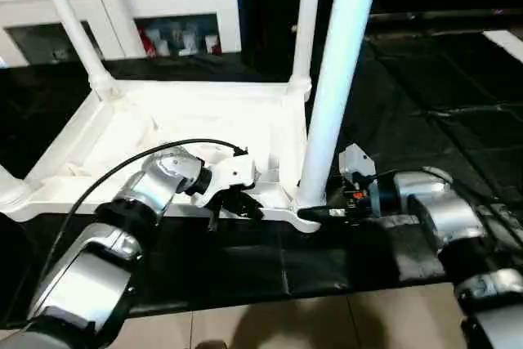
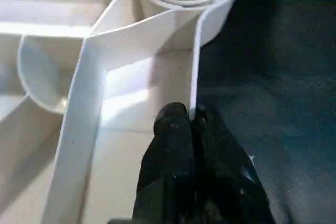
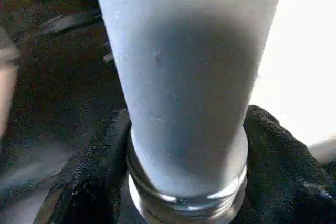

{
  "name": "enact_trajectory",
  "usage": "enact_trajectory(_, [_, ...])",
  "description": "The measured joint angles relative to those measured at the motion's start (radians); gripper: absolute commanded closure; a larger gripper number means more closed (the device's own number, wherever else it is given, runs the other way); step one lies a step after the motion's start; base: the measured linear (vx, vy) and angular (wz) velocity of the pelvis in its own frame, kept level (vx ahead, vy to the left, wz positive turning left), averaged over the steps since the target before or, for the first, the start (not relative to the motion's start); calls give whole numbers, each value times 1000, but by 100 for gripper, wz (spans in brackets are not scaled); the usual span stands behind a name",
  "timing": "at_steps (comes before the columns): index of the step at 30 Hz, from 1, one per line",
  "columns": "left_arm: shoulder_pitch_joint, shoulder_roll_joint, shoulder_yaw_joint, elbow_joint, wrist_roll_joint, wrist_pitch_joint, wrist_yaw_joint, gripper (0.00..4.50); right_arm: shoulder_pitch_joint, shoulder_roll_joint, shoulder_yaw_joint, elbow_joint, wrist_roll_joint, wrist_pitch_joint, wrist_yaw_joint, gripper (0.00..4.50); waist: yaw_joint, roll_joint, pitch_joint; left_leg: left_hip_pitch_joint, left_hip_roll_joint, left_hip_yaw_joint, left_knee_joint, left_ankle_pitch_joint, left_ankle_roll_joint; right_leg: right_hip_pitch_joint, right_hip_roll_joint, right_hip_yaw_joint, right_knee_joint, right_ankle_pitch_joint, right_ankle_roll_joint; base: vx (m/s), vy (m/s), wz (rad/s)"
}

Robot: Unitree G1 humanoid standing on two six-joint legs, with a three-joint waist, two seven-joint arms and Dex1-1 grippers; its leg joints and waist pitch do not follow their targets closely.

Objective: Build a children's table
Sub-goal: Rotate leg to tighten

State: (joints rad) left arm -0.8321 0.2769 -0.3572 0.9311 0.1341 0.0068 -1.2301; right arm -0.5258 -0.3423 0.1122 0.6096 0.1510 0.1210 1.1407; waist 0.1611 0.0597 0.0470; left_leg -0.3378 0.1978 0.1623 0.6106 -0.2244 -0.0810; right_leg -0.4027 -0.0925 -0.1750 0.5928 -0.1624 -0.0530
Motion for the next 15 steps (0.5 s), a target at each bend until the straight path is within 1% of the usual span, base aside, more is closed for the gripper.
enact_trajectory(1, [-4, -10, 4, 8, 0, 18, 22, 450, 3, 10, -10, -1, -3, 9, -38, 176, -6, 0, 0, 3, 0, 1, 0, 0, 0, 3, 0, 0, -3, 0, 1, 0, 0, 0])
enact_trajectory(2, [-5, -24, 15, 13, -1, 44, 52, 450, 4, 26, -25, 0, -5, 25, -92, 176, -16, 0, 0, 6, 0, 2, -1, 0, 0, 8, 0, -1, -8, 2, 3, 0, 0, 0])
enact_trajectory(4, [-14, -51, 35, 23, -2, 91, 107, 450, 4, 59, -58, 5, -6, 44, -192, 176, -35, 1, 0, 5, 1, 2, -2, 0, 0, 10, 0, -3, -17, 4, 6, 0, 0, 0])
enact_trajectory(5, [-18, -71, 60, 28, -4, 134, 158, 450, -5, 106, -92, 26, -6, 48, -285, 177, -52, 1, 0, 5, 1, 3, -2, 0, 0, 11, 0, -3, -19, 4, 7, 0, 0, 0])
enact_trajectory(7, [-28, -99, 89, 35, -13, 191, 236, 450, -34, 166, -138, 60, -5, 64, -416, 177, -74, 1, 0, 5, 0, 4, -2, 0, 0, 10, 0, -2, -23, 6, 8, 0, 0, 0])
enact_trajectory(9, [-35, -131, 112, 38, -23, 234, 305, 450, -63, 198, -159, 88, -6, 70, -518, 177, -86, 1, 0, 3, 0, 5, -2, 0, 2, 10, -1, -1, -24, 7, 8, 0, 0, 0])
enact_trajectory(11, [-38, -151, 130, 38, -27, 257, 363, 450, -98, 226, -173, 126, -15, 69, -603, 177, -92, 1, 0, 3, 0, 5, -3, -1, 3, 9, -1, 0, -23, 8, 8, 0, 0, 0])
enact_trajectory(13, [-42, -169, 145, 35, -27, 274, 412, 450, -136, 247, -182, 160, -28, 70, -675, 177, -93, 1, 0, 1, -1, 5, -6, 0, 5, 6, -1, 0, -21, 10, 7, 0, 0, 0])
enact_trajectory(15, [-42, -176, 148, 24, -27, 279, 429, 450, -147, 252, -186, 170, -29, 61, -700, 177, -87, 0, -1, 0, -1, 4, -10, 1, 7, 2, 0, 1, -17, 9, 5, 0, 0, 0])
